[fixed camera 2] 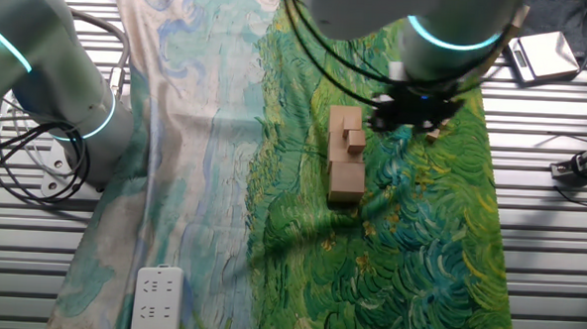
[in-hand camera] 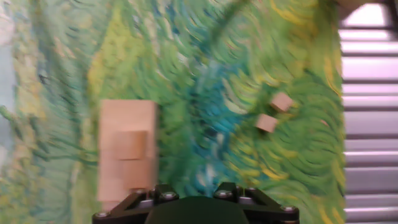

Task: Stack the blocks into a pyramid shape

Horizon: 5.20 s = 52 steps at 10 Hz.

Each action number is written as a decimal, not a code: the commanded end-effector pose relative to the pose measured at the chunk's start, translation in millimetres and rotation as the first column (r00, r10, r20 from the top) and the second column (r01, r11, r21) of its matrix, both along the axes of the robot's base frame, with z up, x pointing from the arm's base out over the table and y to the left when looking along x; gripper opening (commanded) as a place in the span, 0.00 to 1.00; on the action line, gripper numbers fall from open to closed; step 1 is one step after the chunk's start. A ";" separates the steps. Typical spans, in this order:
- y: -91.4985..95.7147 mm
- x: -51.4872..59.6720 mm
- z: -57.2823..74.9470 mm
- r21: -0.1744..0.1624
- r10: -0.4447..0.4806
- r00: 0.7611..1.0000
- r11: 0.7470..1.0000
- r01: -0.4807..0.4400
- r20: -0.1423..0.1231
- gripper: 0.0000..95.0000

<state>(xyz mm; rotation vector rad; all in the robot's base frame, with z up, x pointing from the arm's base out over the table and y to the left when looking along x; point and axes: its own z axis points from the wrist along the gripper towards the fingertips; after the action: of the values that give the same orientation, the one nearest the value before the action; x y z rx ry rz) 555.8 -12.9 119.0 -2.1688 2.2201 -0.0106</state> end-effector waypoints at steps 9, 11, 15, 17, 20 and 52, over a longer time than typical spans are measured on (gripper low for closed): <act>33.6 61.0 -57.2 0.000 -0.146 0.989 0.989 0.146 -0.005 0.00; 38.9 72.9 -66.5 0.015 -0.132 0.991 0.991 0.132 -0.008 0.60; 51.3 83.8 -69.6 0.039 -0.125 0.992 0.991 0.126 -0.012 0.80; 58.2 83.8 -72.9 0.039 -0.122 0.993 0.992 0.122 -0.007 0.80; 63.4 85.4 -83.8 0.032 -0.115 0.993 0.993 0.115 0.002 0.80; 23.3 -61.8 7.0 0.022 -0.103 0.994 0.994 0.103 -0.029 0.00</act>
<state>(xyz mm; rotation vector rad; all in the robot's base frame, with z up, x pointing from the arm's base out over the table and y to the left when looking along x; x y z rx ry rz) 493.3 10.5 127.3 -2.0552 2.3339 0.0409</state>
